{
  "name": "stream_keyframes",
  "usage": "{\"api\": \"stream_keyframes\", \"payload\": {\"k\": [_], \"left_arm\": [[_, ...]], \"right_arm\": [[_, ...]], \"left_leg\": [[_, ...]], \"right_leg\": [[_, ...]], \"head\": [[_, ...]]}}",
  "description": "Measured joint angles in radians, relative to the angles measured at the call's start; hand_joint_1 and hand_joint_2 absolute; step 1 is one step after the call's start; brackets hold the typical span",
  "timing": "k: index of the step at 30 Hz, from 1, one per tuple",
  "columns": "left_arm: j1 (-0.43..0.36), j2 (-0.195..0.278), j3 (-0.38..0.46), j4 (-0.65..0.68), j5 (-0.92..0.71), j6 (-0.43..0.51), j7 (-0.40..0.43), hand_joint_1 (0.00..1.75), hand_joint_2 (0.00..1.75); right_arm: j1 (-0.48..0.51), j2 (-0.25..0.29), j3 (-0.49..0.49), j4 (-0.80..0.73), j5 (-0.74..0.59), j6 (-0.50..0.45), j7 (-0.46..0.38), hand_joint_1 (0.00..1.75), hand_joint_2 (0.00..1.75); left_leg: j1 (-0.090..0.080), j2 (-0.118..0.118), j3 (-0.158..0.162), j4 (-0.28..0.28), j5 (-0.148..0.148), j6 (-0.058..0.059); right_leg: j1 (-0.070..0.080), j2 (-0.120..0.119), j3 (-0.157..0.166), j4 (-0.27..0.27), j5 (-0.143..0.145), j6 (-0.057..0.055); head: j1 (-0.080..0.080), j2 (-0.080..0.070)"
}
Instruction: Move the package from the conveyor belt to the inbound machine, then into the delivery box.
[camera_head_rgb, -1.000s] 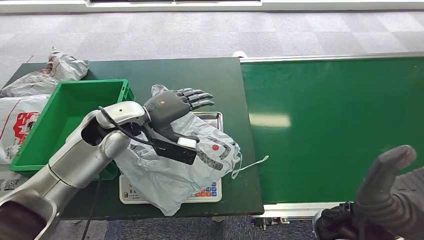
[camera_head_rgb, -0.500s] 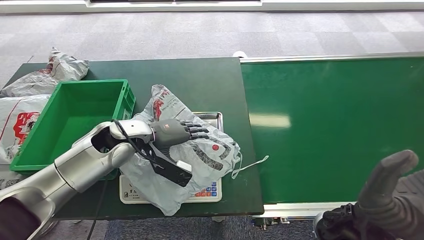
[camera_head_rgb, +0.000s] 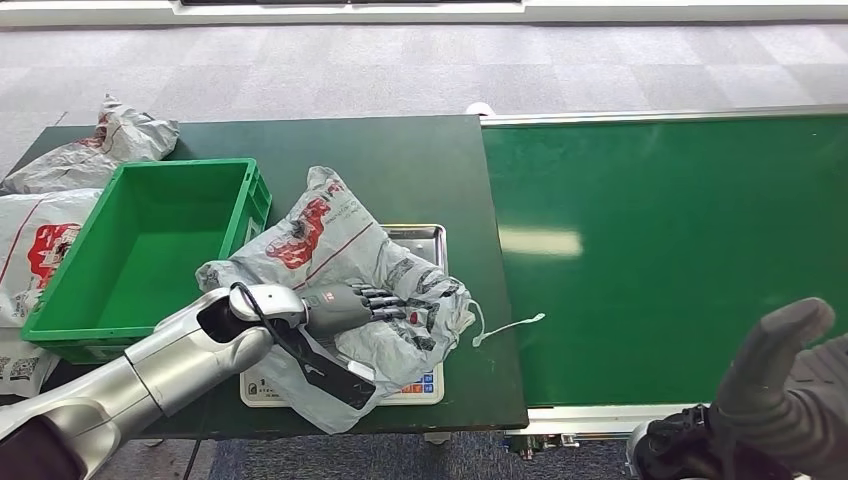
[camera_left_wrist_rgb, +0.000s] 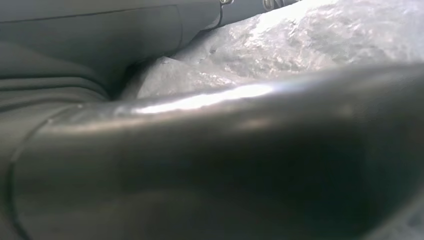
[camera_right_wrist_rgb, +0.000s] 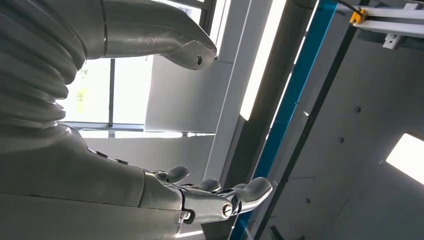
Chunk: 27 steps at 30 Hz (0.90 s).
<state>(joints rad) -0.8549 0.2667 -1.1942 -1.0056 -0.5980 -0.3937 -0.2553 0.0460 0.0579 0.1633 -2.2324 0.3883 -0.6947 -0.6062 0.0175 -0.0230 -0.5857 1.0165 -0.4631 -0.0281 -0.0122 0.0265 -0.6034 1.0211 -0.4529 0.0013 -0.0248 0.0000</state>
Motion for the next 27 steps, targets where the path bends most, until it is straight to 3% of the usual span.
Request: {"api": "stream_keyframes", "payload": {"k": [2, 5, 9, 10, 14, 21, 27], "left_arm": [[0.001, 0.000, -0.002, 0.007, 0.002, 0.001, 0.004, 0.00, 1.75], [0.019, -0.011, -0.001, 0.052, -0.003, 0.050, 0.001, 0.00, 1.75], [0.067, -0.051, 0.016, 0.159, -0.034, 0.175, -0.030, 1.13, 1.75], [0.076, -0.062, 0.022, 0.178, -0.040, 0.196, -0.033, 1.13, 1.75], [0.097, -0.090, 0.048, 0.223, -0.053, 0.234, -0.033, 1.75, 1.75], [0.121, -0.111, 0.107, 0.214, -0.110, 0.247, -0.008, 1.75, 1.75], [0.158, -0.102, 0.165, 0.152, -0.186, 0.248, 0.001, 1.75, 1.75]], "right_arm": [[0.000, -0.001, 0.000, 0.001, 0.000, 0.000, 0.000, 0.00, 1.75], [0.000, -0.006, 0.000, 0.004, 0.000, 0.000, -0.003, 0.00, 1.75], [-0.002, -0.018, 0.000, 0.012, -0.006, 0.000, -0.009, 0.00, 1.75], [-0.004, -0.020, 0.000, 0.013, -0.008, 0.000, -0.010, 0.00, 1.75], [-0.014, -0.028, 0.000, 0.018, -0.015, 0.000, -0.010, 0.00, 1.75], [-0.017, -0.031, 0.000, 0.018, -0.013, 0.000, -0.007, 0.00, 1.75], [-0.013, -0.031, 0.000, 0.015, -0.002, 0.000, -0.027, 0.00, 1.75]], "left_leg": [[0.000, 0.000, 0.000, 0.000, 0.000, 0.000], [0.000, 0.000, 0.002, 0.000, 0.000, 0.000], [-0.001, -0.004, 0.005, -0.001, -0.002, 0.002], [-0.001, -0.006, 0.006, -0.001, -0.002, 0.003], [-0.003, -0.010, 0.011, -0.001, -0.008, 0.006], [-0.004, -0.010, 0.030, -0.001, -0.015, 0.006], [-0.004, -0.011, 0.039, -0.001, -0.020, 0.007]], "right_leg": [[0.000, 0.000, 0.000, 0.000, 0.000, 0.000], [0.000, 0.000, 0.002, 0.000, 0.000, 0.000], [-0.001, -0.003, 0.008, 0.000, -0.004, 0.003], [-0.001, -0.004, 0.011, 0.000, -0.005, 0.003], [-0.002, -0.008, 0.025, -0.001, -0.012, 0.005], [-0.003, -0.009, 0.044, -0.001, -0.019, 0.005], [-0.003, -0.009, 0.053, -0.001, -0.024, 0.005]], "head": [[0.000, 0.000], [0.000, 0.000], [0.000, 0.000], [0.000, 0.000], [0.000, 0.000], [0.000, 0.000], [0.000, 0.000]]}}
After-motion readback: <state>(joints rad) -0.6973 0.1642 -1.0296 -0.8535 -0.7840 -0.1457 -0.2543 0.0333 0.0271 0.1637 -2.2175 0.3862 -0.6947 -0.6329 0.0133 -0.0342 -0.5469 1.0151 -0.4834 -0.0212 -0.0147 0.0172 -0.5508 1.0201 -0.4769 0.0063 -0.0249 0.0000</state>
